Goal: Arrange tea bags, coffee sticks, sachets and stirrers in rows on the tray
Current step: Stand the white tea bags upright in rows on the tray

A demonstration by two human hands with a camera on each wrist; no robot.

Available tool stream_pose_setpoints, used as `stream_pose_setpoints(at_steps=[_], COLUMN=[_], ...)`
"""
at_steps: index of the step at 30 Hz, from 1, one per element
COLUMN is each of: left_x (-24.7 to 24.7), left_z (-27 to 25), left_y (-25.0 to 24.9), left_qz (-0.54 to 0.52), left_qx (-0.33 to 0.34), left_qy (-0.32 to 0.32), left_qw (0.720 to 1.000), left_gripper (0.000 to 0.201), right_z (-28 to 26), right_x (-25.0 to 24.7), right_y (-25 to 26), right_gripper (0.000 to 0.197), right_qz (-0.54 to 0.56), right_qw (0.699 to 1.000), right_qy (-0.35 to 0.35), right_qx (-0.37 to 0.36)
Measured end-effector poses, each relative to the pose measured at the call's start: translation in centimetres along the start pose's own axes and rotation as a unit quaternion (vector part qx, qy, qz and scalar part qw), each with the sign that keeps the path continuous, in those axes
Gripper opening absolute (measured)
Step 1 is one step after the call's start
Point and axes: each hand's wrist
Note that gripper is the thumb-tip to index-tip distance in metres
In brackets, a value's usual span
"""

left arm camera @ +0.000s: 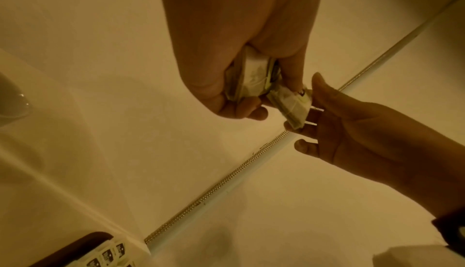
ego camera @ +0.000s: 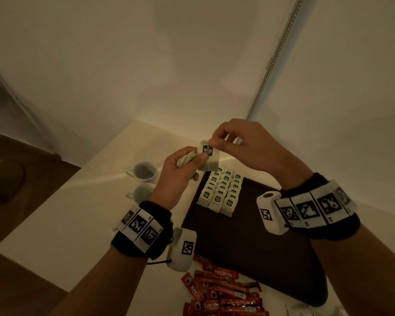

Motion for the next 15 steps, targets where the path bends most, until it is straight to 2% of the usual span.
stream_pose_setpoints(at_steps=[5,8,10,15], left_x=[0.5,1.0,1.4,2.4], left_z=[0.0,-0.5,-0.9,-1.5], left_y=[-0.4,-0.3,0.2,0.8], left_qz=[-0.022,-0.114,-0.18,-0.28], left_qx=[-0.001,-0.057,-0.101,-0.146], left_qy=[0.012,0.039,0.043,0.007], left_qw=[1.0,0.991,0.977,0.949], left_gripper=[0.018,0.01,0.021,0.017], right_z=[0.2,0.5,0.8,1.5], right_x=[0.2,0.1,0.2,0.5], right_y=[0.3,1.0,1.4,1.7], right_gripper=[0.012,0.009,0.007,0.011], right_qz=[0.083,0.113,0.102,0.104], right_qw=[0.996,0.993,0.994,0.992], right_qy=[-0.017,-0.032,-0.049,-0.065], right_qx=[0.012,0.002,0.003,0.033])
Point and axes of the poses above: each hand's wrist, its own z-axis towards the middle knuckle, its own x-axis out of the palm, y = z × x, and after that the axes turned 8 degrees about y, right-handed
